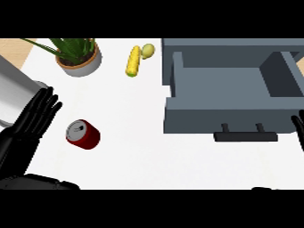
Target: Pick up the can, place it into the drawer and close the drawer
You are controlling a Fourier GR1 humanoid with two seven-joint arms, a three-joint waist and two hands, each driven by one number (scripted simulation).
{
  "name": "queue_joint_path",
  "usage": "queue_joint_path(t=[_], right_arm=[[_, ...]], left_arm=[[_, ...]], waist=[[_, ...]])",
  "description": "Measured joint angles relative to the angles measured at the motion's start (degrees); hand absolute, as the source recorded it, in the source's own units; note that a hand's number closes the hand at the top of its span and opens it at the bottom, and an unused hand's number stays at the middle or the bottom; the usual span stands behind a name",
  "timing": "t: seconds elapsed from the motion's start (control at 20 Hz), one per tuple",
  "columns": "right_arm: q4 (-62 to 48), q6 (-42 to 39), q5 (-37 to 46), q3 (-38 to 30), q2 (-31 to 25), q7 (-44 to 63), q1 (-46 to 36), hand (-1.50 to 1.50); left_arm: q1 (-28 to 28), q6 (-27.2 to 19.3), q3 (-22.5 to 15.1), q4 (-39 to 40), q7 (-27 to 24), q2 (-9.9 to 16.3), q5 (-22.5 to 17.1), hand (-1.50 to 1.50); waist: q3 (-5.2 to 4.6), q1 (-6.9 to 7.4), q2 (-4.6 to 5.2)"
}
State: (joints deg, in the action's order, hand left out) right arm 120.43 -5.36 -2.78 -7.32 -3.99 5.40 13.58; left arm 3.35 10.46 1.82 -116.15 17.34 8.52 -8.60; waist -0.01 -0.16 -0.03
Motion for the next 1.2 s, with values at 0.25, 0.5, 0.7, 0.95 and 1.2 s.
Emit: queue_joint_path(t=[0.25,0.5,0.7,0.95,1.2], right_arm=[[-0.76,-1.68,-1.30,-2.39,-0.64,-0.33,0.19,-1.50],[-0.19,-2.08,-0.66,-2.80,-0.14,-0.28,0.38,-1.50],[-0.31,-3.28,-0.55,-3.31,0.15,-1.34,1.41,-1.50],[-1.40,-3.89,0.66,-2.88,1.26,-3.28,2.16,-1.50],[-1.77,-4.61,0.48,-3.45,1.70,-3.94,2.12,-1.50]], left_arm=[[-0.39,1.52,1.11,3.43,-2.64,-0.28,0.59,-1.50],[-0.99,0.97,0.27,8.59,-7.08,-2.14,3.97,-1.50],[-1.30,1.13,0.65,12.33,-9.99,-2.58,5.26,-1.50],[-1.69,1.87,2.83,18.56,-14.80,-1.93,6.02,-1.50],[-1.64,2.08,3.73,23.04,-19.09,-1.83,7.44,-1.50]], waist=[[0.01,0.03,0.01],[0.00,0.00,0.00],[0.00,-0.02,0.01],[0.00,-0.01,0.02],[0.00,0.01,0.02]])
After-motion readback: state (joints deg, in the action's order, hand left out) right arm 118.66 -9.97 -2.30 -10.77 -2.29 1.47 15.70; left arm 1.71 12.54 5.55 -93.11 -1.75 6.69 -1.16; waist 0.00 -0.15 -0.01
